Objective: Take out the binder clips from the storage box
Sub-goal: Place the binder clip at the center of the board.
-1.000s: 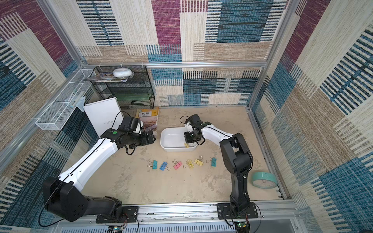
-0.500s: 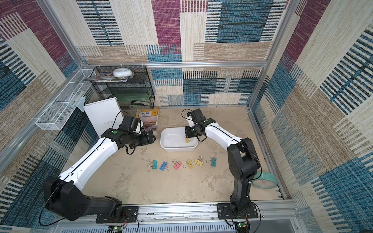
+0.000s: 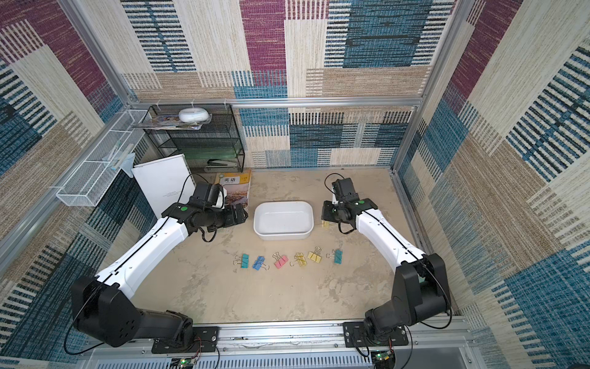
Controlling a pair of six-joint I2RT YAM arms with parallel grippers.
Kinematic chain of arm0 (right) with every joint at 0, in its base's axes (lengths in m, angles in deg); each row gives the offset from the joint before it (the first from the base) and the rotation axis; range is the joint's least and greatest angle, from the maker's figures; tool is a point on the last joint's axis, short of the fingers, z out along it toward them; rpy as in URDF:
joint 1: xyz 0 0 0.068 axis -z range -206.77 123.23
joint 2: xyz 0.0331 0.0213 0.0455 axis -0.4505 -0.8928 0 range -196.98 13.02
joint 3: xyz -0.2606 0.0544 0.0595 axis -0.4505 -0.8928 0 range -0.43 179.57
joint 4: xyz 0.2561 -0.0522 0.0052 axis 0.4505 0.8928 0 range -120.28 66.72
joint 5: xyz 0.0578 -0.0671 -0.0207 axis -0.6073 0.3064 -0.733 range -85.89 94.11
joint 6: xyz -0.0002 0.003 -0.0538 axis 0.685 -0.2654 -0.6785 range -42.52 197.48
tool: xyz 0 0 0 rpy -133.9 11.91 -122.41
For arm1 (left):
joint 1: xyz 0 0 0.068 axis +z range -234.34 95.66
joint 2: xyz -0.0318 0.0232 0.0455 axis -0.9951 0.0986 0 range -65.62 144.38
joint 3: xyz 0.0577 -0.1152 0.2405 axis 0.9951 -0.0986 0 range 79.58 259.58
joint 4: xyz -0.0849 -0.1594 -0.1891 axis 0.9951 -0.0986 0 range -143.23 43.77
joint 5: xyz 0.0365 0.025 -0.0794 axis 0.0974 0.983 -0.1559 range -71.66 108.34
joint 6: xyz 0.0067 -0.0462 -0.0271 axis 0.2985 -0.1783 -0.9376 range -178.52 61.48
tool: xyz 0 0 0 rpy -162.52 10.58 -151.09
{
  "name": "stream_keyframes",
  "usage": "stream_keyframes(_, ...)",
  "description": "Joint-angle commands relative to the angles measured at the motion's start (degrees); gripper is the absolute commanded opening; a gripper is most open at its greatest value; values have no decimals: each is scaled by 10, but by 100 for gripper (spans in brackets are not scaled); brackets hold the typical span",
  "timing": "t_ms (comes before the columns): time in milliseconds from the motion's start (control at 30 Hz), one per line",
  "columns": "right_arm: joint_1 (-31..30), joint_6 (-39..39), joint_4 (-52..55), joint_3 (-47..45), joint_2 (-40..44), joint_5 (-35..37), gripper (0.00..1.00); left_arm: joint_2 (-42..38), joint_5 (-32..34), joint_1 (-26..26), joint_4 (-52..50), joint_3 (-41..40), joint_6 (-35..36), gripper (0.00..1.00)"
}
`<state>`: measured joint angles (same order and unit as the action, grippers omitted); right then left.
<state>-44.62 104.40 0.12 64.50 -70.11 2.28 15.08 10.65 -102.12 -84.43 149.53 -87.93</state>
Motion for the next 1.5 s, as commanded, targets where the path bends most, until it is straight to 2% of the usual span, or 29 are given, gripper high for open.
stream_keyframes(0, 21, 38, 24, -43, 38, 37, 0, -9, 21, 0, 21, -4, -7, 100)
stream_keyframes(333, 69, 80, 30, -166, 112, 62, 0, -42, 59, 0, 23, -20, -14, 100)
stream_keyframes(500, 83, 88, 30, -197, 137, 78, 0, -57, 40, 0, 12, -35, -4, 100)
stream_keyframes(733, 102, 93, -1, -241, 134, 59, 0, -91, 6, -1, -10, -68, 14, 100)
stream_keyframes(1367, 122, 80, -68, -264, 112, 40, 0, -123, 3, -1, -11, -94, 2, 100)
stream_keyframes(1400, 122, 80, -66, -265, 114, 41, 3, -124, 3, -1, -12, -94, 3, 99)
stream_keyframes(1467, 122, 81, -60, -267, 121, 45, 22, -124, 5, -1, -12, -94, 3, 99)
